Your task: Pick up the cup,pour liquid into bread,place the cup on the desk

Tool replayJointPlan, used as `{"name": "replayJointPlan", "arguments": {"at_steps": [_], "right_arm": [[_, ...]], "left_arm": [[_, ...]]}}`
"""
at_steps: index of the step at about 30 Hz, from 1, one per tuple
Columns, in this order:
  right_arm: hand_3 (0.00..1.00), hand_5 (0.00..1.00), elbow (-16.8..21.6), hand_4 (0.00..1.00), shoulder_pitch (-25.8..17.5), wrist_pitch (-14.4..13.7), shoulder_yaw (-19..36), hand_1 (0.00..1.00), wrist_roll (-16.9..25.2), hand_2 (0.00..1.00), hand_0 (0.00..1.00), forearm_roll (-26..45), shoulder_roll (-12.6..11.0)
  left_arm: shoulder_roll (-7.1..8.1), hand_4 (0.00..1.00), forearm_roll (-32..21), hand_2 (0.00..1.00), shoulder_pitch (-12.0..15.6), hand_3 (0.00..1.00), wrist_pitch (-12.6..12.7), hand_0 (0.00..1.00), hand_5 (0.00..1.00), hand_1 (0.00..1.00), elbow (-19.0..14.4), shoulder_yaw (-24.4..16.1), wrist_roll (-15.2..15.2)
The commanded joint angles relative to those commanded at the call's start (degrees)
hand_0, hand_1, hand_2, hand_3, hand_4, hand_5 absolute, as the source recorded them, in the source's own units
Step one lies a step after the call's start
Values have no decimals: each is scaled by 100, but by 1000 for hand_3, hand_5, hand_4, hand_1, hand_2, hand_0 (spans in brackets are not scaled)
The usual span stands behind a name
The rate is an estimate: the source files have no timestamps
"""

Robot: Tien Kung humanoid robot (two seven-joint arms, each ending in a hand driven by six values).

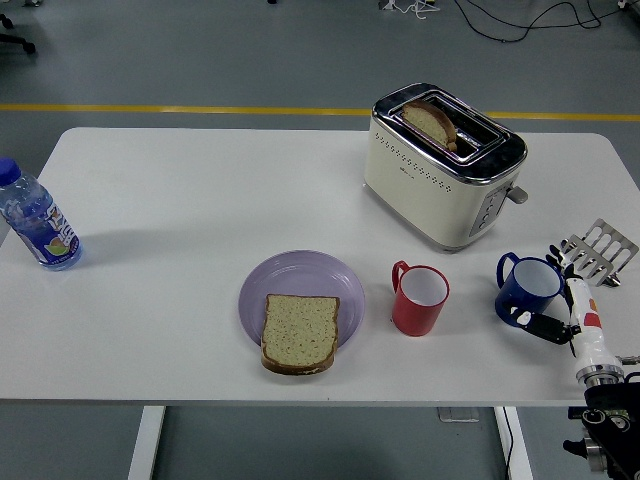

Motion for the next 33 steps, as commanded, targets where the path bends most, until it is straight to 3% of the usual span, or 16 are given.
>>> {"name": "replayJointPlan", "arguments": {"at_steps": [12, 33], "right_arm": [[998, 2, 457, 949, -163, 163, 251, 851, -209, 980, 911, -119, -65], [998, 5, 2514, 970, -666, 50, 705, 868, -509, 974, 928, -451, -326]], "left_arm": [[-11, 397, -4, 740, 21, 635, -4, 669, 998, 738, 2, 19, -4], [-5, 396, 9, 740, 57, 634, -9, 669, 998, 738, 0, 32, 4]]}}
